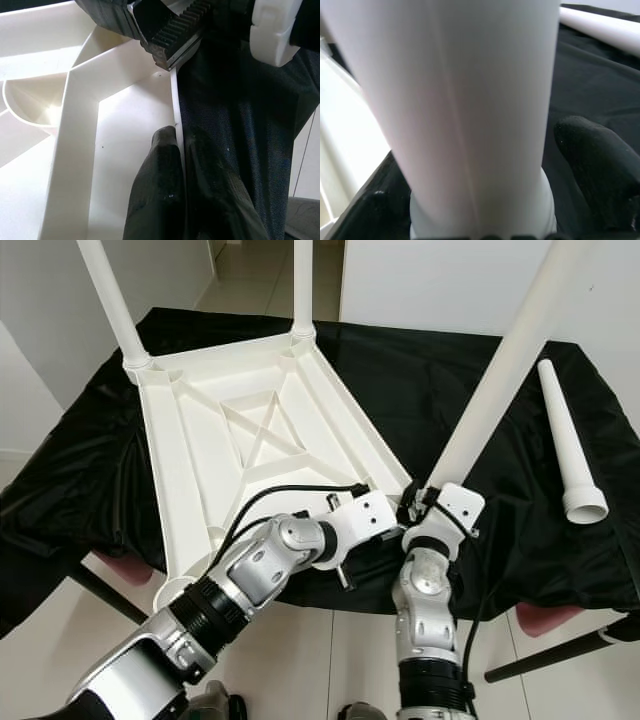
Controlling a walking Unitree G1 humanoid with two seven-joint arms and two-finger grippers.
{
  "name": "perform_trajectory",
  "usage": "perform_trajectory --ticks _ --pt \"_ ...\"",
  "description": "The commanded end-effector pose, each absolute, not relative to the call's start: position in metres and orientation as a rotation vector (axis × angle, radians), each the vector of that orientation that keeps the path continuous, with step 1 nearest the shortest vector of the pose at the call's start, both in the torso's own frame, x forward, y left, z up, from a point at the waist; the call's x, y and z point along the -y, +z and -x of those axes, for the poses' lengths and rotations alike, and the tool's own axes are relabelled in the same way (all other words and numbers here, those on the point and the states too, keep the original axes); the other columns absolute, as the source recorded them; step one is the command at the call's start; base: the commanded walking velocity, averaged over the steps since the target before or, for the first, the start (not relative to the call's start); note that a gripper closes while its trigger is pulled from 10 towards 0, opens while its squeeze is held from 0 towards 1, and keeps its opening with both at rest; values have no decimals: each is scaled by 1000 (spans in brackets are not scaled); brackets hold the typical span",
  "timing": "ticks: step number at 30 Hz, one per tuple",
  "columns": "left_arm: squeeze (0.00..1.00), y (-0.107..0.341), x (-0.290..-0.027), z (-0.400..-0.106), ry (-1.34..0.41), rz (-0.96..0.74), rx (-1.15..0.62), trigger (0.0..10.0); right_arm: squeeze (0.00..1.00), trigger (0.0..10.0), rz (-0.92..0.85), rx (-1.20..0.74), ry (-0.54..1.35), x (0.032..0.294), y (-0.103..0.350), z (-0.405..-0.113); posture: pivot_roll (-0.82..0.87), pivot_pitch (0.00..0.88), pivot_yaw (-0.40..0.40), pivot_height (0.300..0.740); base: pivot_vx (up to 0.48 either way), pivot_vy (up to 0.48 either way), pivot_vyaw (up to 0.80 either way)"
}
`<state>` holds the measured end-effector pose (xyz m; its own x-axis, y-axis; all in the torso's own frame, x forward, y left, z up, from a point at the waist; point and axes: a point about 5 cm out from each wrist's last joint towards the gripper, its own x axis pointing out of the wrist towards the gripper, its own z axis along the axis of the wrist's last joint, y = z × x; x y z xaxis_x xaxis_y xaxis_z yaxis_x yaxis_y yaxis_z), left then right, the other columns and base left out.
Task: Building children table
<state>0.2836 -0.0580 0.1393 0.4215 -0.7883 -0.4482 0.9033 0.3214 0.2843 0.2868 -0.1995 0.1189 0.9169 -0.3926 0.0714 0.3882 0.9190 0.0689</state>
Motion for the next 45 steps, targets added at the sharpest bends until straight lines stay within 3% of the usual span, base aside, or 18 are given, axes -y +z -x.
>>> perform_trajectory --ticks 1,3,4,7,18,22,33,43,44,45 --pt "0 142 62 -287 -1076 -543 -231 10000 1000 10000 -65 98 -412 211 120 -285 -44 0 30 740 0 0 0" --pt "0 142 62 -287 -1076 -543 -231 10000 1000 10000 -65 98 -412 211 120 -285 -44 0 30 740 0 0 0" --pt "0 143 62 -287 -1075 -543 -229 10000 0 10000 -79 101 -353 213 120 -287 -46 0 31 740 0 0 0" --pt "0 144 62 -288 -1076 -545 -225 10000 0 10000 -84 116 -122 217 126 -291 -52 3 38 740 0 0 0" --pt "0 145 63 -286 -1087 -542 -225 10000 0 10000 9 127 171 225 132 -291 -57 26 54 740 0 0 0" --pt "0 144 64 -284 -1099 -542 -224 10000 0 10000 91 29 413 233 121 -290 -58 32 58 740 0 0 0" --pt "0 146 66 -283 -1101 -538 -221 10000 0 10000 167 -96 482 244 105 -295 -49 36 56 740 0 0 0" --pt "0 147 63 -285 -1089 -536 -223 10000 0 10000 173 -154 354 263 97 -307 -33 35 55 740 0 0 0" --pt "0 147 63 -285 -1088 -536 -223 10000 0 4863 164 -160 342 264 95 -306 -32 35 56 740 0 0 0" --pt "0 147 63 -285 -1088 -536 -223 10000 0 4863 164 -160 342 264 95 -306 -32 35 56 740 0 0 0"
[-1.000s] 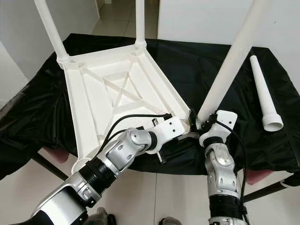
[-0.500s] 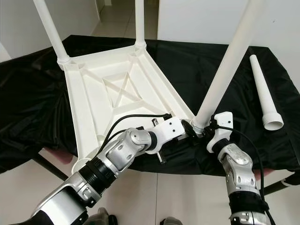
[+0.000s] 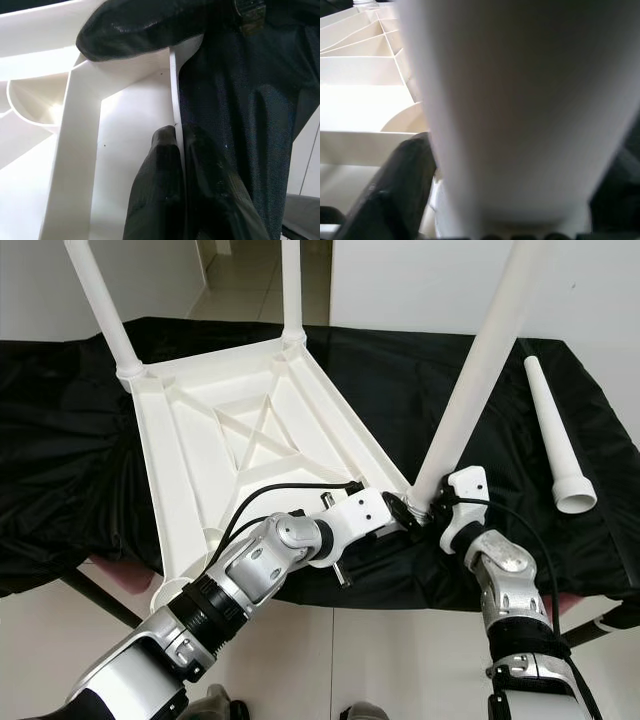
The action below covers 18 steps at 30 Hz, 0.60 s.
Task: Building children table
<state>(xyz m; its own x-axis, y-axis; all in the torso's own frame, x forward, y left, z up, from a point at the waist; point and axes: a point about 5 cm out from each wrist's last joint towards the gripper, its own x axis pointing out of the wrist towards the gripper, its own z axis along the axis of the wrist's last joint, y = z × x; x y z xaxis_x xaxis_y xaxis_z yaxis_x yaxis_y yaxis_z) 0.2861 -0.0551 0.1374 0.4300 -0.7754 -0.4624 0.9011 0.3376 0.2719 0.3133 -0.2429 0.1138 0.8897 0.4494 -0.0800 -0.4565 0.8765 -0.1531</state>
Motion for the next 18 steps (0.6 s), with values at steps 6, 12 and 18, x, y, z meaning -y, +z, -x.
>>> perform_trajectory --ticks 6,12,18 --pt "0 148 63 -284 -1091 -540 -222 10000 0 0 116 -189 358 268 84 -301 -34 37 65 740 0 0 0" --pt "0 148 63 -284 -1095 -546 -221 10000 0 0 53 -206 333 272 77 -297 -37 37 68 740 0 0 0" --pt "0 148 63 -285 -1096 -545 -221 10000 0 0 22 -198 296 272 76 -297 -37 34 62 740 0 0 0"
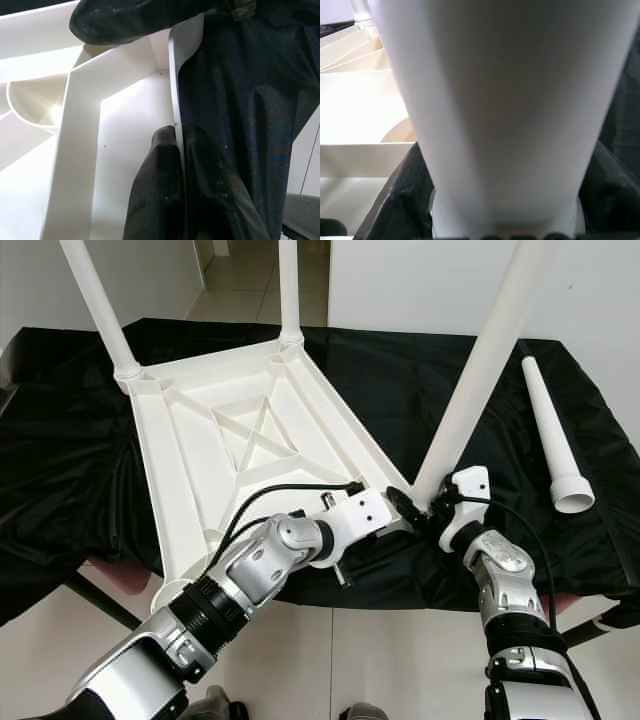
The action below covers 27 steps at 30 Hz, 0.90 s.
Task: Building children table
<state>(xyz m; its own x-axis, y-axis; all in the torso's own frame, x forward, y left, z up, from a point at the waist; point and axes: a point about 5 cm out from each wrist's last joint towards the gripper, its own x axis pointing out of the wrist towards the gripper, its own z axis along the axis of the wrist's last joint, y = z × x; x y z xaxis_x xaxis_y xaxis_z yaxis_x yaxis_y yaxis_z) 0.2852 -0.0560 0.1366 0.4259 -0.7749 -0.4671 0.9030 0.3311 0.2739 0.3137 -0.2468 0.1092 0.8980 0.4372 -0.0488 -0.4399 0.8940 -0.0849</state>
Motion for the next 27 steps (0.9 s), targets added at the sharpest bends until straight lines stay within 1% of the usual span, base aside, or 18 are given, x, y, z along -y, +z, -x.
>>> perform_trajectory --ticks 1,7,15,19,20,22,24,25,27 --pt "0 148 64 -285 -1096 -544 -220 10000 0 0 7 -204 258 270 72 -296 -37 31 59 740 0 0 0" --pt "0 149 65 -285 -1093 -544 -215 10000 0 0 -15 -198 160 259 64 -294 -35 27 47 740 0 0 0" --pt "0 149 65 -285 -1094 -545 -211 10000 0 0 -50 -162 51 249 66 -296 -38 21 44 740 0 0 0" --pt "0 149 66 -285 -1096 -546 -208 10000 0 0 -97 -152 -181 239 68 -296 -35 13 34 740 0 0 0" --pt "0 149 66 -285 -1096 -546 -208 10000 0 0 -97 -152 -181 239 68 -296 -35 13 34 740 0 0 0" --pt "0 149 67 -285 -1095 -546 -208 10000 0 0 -94 -149 -287 235 68 -293 -34 13 32 740 0 0 0" --pt "0 149 67 -285 -1095 -546 -208 10000 0 0 -94 -149 -287 235 68 -293 -34 13 32 740 0 0 0" --pt "0 149 67 -284 -1096 -546 -208 10000 0 0 -97 -140 -406 228 70 -288 -29 9 28 740 0 0 0" --pt "0 149 67 -284 -1096 -546 -208 10000 0 0 -97 -140 -406 228 70 -288 -29 9 28 740 0 0 0"
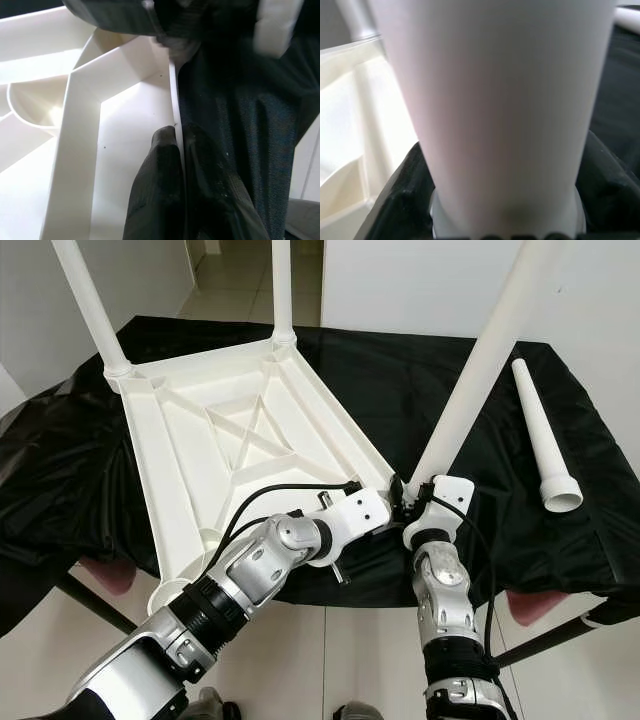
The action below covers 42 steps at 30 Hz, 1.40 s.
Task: Building children table
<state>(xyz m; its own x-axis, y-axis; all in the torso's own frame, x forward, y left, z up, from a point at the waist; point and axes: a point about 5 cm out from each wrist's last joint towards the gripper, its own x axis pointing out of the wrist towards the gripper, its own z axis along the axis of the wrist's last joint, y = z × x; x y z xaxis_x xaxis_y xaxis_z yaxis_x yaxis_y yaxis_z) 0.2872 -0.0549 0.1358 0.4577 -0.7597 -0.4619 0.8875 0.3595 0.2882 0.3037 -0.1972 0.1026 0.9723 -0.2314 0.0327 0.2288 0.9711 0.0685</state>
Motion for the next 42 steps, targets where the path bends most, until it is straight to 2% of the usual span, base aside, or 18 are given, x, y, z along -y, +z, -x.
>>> perform_trajectory --ticks 1,5,7,9,18,19,20,21,22,23,24,25,26,32,38,40,41,42 --pt "0 148 67 -284 -1097 -546 -208 10000 0 0 -102 -131 -470 226 71 -286 -28 9 27 740 0 0 0" --pt "0 148 67 -284 -1097 -546 -208 10000 0 0 -114 -121 -526 225 71 -283 -25 6 25 740 0 0 0" --pt "0 148 66 -284 -1094 -547 -209 10000 0 0 -95 -97 -695 232 76 -275 -19 0 21 740 0 0 0" --pt "0 148 66 -284 -1093 -547 -209 10000 0 0 -85 -88 -748 235 79 -273 -19 0 21 740 0 0 0" --pt "0 147 66 -283 -1097 -554 -208 10000 0 0 -58 -108 -763 234 78 -269 -22 0 24 740 0 0 0" --pt "0 147 66 -283 -1098 -555 -208 10000 0 863 -62 -111 -770 233 78 -269 -23 0 23 740 0 0 0" --pt "0 147 66 -282 -1101 -555 -207 10000 0 8941 -65 -111 -776 233 79 -270 -23 0 24 740 0 0 0" --pt "0 147 66 -282 -1101 -555 -207 10000 0 8941 -65 -111 -776 233 79 -270 -23 0 24 740 0 0 0" --pt "0 146 66 -282 -1102 -556 -207 10000 0 10000 -67 -104 -764 232 80 -271 -24 0 24 740 0 0 0" --pt "0 146 66 -282 -1102 -556 -207 10000 0 10000 -67 -104 -764 232 80 -271 -24 0 24 740 0 0 0" --pt "0 146 66 -282 -1102 -557 -207 10000 682 10000 -74 -96 -744 232 80 -273 -23 0 23 740 0 0 0" --pt "0 146 66 -282 -1102 -557 -207 10000 682 10000 -74 -96 -744 232 80 -273 -23 0 23 740 0 0 0" --pt "0 146 66 -282 -1102 -557 -206 10000 1000 10000 -103 -60 -653 228 84 -277 -23 0 22 740 0 0 0" --pt "0 146 67 -282 -1103 -557 -206 10000 1000 10000 -148 -1 -542 225 92 -283 -24 0 19 740 0 0 0" --pt "0 146 68 -281 -1103 -553 -205 10000 1000 10000 -210 67 -218 221 105 -292 -24 0 17 740 0 0 0" --pt "0 146 68 -281 -1103 -553 -205 10000 1000 10000 -210 67 -218 221 105 -292 -24 0 17 740 0 0 0" --pt "0 146 68 -281 -1103 -552 -205 10000 0 10000 -207 64 -172 223 106 -292 -24 0 17 740 0 0 0" --pt "0 146 68 -281 -1103 -552 -205 10000 0 10000 -207 64 -172 223 106 -292 -24 0 17 740 0 0 0"
